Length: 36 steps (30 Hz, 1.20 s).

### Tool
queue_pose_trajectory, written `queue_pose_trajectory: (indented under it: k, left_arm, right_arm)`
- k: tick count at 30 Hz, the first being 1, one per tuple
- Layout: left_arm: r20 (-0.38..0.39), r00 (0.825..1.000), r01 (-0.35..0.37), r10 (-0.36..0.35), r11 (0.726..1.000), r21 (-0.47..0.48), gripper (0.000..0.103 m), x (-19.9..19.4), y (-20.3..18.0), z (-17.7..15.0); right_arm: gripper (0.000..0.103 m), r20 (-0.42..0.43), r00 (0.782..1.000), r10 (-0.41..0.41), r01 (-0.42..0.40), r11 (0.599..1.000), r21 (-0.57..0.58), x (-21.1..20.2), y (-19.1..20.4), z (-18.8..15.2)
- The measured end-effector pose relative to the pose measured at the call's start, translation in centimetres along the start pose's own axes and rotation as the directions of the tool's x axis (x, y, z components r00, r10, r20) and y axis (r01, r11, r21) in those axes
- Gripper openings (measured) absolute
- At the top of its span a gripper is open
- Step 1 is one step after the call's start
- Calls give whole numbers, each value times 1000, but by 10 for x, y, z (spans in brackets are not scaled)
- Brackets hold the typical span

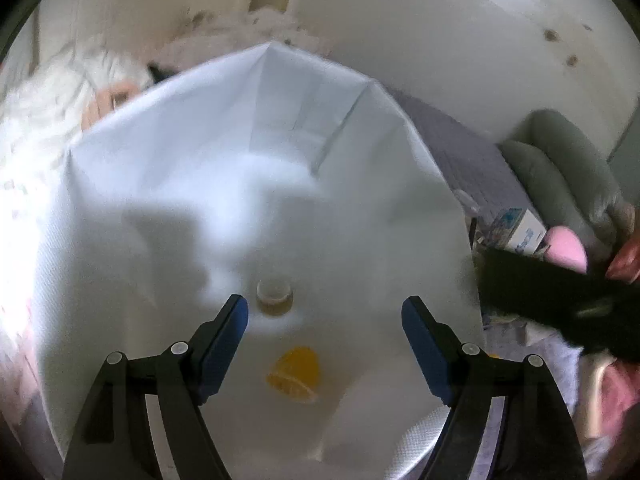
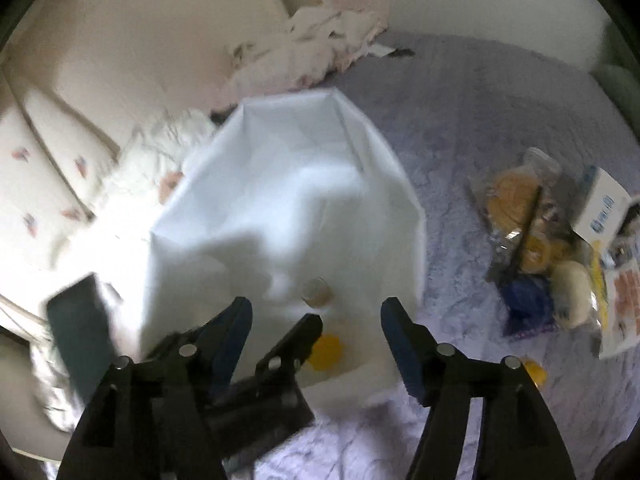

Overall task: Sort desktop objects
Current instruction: 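Carry jelly cup and tape roll into the white paper bag and open both grippers, then grasp the clear capsule with yellow ball with the left gripper while the right grasps the bagged bun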

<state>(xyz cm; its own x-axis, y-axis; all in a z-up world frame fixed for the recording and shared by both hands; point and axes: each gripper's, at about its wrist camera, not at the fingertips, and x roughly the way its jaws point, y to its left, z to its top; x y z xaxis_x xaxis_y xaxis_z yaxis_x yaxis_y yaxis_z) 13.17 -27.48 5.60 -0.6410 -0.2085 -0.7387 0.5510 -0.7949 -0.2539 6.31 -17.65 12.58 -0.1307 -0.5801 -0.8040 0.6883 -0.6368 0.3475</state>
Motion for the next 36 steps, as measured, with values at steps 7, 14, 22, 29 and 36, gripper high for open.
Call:
queue_pose_trajectory:
  k: [7,14,22,29,36]
  left_arm:
    - [162,987,-9,-3,997,74,80,-40,-22,-15]
    - [207,964,164,-170,985,43,89,-37,-60,-9]
    - [111,954,229,-278,916,330,89,0,-160,-41]
    - [-48,989,148,-143,861,486,80,94,-204,-94]
    - [-103,990,133,-93,848,513,44,122,-203,-100]
  right_arm:
    - [66,91,996,-2,-7,994,107,-85,-70,-23]
    - [66,153,982,-108,64,962,266,-139,-173,-74]
    - [66,197,973,-123,52,942,333,-128,-277,-133]
    - [66,131,963,-235,166,902,398,-107,-320,-144]
    - [66,125,956,-264,214,925,314,-109,-321,-137]
